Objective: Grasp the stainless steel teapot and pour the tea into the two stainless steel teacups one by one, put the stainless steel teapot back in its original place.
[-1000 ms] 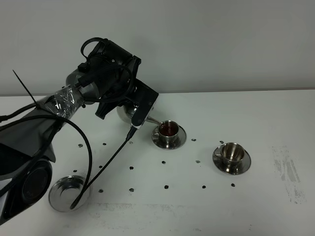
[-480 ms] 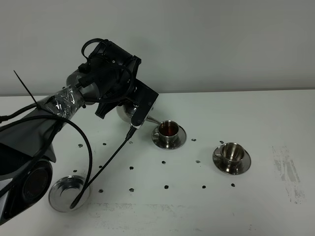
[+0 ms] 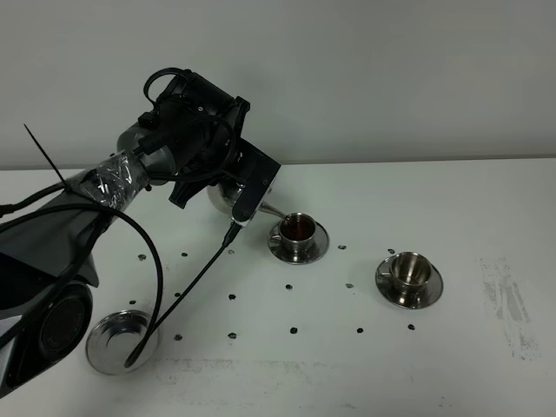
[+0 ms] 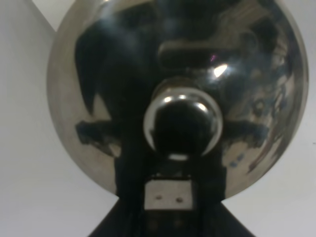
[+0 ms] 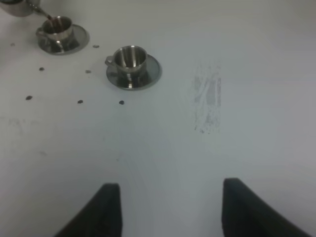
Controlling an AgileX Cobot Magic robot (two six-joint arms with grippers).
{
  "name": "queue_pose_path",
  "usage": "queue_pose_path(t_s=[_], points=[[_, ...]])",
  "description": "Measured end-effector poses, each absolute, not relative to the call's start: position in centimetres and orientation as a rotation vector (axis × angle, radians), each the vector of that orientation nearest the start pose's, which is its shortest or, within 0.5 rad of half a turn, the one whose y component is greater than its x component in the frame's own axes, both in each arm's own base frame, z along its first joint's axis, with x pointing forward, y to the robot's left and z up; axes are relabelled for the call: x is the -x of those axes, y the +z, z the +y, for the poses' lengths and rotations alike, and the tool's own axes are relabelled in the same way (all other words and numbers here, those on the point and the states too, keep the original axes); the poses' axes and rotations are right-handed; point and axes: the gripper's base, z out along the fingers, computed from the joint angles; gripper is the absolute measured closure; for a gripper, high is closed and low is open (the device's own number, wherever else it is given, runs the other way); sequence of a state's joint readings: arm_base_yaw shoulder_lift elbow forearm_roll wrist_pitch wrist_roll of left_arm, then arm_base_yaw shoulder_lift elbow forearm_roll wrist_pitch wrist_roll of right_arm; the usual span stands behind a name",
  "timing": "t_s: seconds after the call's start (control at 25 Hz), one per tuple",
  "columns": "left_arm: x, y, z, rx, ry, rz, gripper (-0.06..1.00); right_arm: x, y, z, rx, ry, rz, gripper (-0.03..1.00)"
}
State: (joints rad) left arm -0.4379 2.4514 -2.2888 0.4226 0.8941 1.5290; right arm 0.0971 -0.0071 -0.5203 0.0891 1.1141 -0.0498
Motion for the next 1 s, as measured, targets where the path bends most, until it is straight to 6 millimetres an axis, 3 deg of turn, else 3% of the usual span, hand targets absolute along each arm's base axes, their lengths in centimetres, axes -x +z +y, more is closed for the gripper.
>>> queue_pose_path(t_s=[0.2, 0.52, 1.0], points=[[-50.63, 20.67, -20.58, 2.850, -1.083, -1.601, 0.71, 1.15, 27.88, 0.61, 0.160, 0.135, 2.064, 0.52], [-50.43, 20.52, -20.76, 2.801, -1.013, -1.804, 0.71, 1.15, 27.88, 0.61, 0.160, 0.135, 2.064, 0.52], [-49.69, 20.65, -20.53, 2.742, -0.808, -1.990, 0.71, 1.15, 27.88, 0.64, 0.160, 0.138, 2.064, 0.52]])
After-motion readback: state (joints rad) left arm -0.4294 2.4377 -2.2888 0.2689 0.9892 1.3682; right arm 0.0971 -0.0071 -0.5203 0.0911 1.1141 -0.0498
